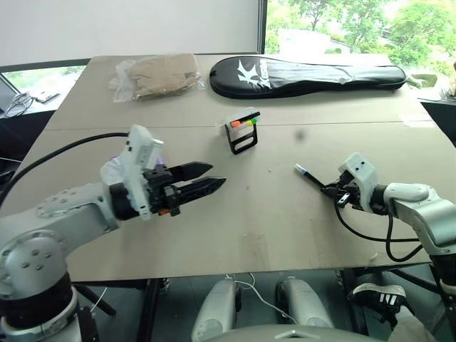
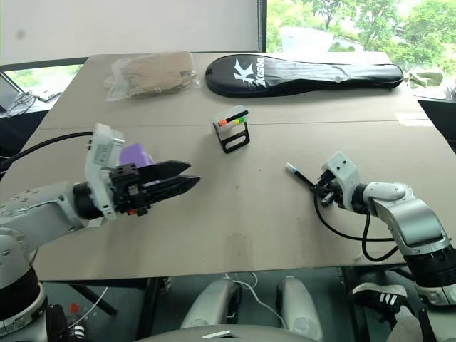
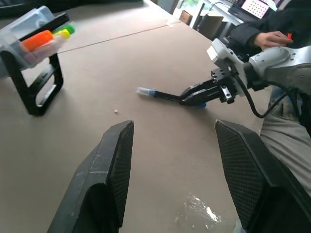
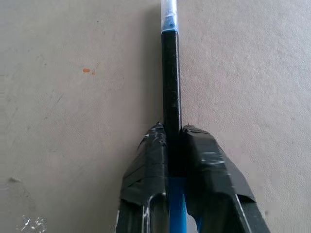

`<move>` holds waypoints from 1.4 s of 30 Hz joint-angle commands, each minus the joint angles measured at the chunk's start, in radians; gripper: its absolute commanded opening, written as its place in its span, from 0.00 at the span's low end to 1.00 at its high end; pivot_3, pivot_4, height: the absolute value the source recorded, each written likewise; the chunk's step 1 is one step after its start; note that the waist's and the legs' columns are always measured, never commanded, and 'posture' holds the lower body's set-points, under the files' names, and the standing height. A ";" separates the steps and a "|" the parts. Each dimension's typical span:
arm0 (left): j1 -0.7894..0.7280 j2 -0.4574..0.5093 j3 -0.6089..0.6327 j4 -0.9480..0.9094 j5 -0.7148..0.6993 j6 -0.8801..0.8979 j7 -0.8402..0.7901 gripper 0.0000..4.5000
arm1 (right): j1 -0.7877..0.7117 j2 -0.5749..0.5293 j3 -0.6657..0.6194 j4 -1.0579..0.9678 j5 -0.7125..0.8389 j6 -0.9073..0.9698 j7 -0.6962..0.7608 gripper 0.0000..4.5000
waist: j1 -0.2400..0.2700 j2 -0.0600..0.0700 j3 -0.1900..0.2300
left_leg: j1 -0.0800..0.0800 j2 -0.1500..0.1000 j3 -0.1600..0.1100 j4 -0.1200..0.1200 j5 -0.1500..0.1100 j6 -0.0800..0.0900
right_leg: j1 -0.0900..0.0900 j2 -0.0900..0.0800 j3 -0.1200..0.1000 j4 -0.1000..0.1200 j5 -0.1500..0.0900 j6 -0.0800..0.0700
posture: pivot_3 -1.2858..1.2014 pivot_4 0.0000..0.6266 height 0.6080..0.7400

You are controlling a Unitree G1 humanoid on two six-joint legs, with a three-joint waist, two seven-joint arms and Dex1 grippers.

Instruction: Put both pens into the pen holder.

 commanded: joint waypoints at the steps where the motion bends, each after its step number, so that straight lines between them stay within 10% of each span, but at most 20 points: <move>1: -0.012 0.011 -0.100 0.004 0.059 -0.077 -0.040 0.60 | 0.052 0.009 -0.063 -0.113 0.056 0.016 0.004 0.01 | 0.002 0.000 0.000 | 0.000 0.000 0.000 0.000 0.000 0.000 | 0.000 0.000 0.000 0.000 0.000 0.000 | 0.52 0.24 1.00; 17: -0.209 -0.350 -0.211 0.351 -0.151 -0.014 0.256 0.60 | 0.037 0.221 -0.067 -0.469 0.320 0.037 -0.098 0.01 | -0.004 0.000 0.000 | 0.000 0.000 -0.001 0.001 -0.002 0.004 | 0.000 0.001 -0.003 0.001 0.000 0.001 | 0.52 0.24 1.00; 25: -0.203 -0.339 -0.233 0.316 -0.151 -0.045 0.237 0.00 | 0.008 0.241 -0.032 -0.442 0.325 -0.016 -0.103 0.00 | -0.004 0.000 0.000 | 0.000 0.000 0.000 0.001 0.000 0.000 | 0.000 0.001 -0.003 0.001 0.000 0.000 | 0.52 0.24 1.00; 34: -0.337 -0.186 -0.243 0.234 0.129 -0.303 0.134 0.00 | -0.026 0.169 -0.120 -0.360 0.230 -0.201 -0.075 0.93 | 0.006 0.000 0.001 | -0.001 -0.001 0.000 0.001 0.000 0.000 | -0.001 0.002 -0.004 0.000 0.000 0.000 | 0.52 0.24 1.00; 42: -0.503 -0.109 -0.556 0.364 0.707 -0.680 0.067 0.00 | -0.023 0.106 -0.059 -0.293 -0.002 -0.381 -0.115 0.99 | 0.001 0.000 0.001 | 0.000 -0.001 0.003 -0.001 0.001 0.000 | -0.001 0.002 -0.001 -0.001 0.000 0.001 | 0.52 0.24 1.00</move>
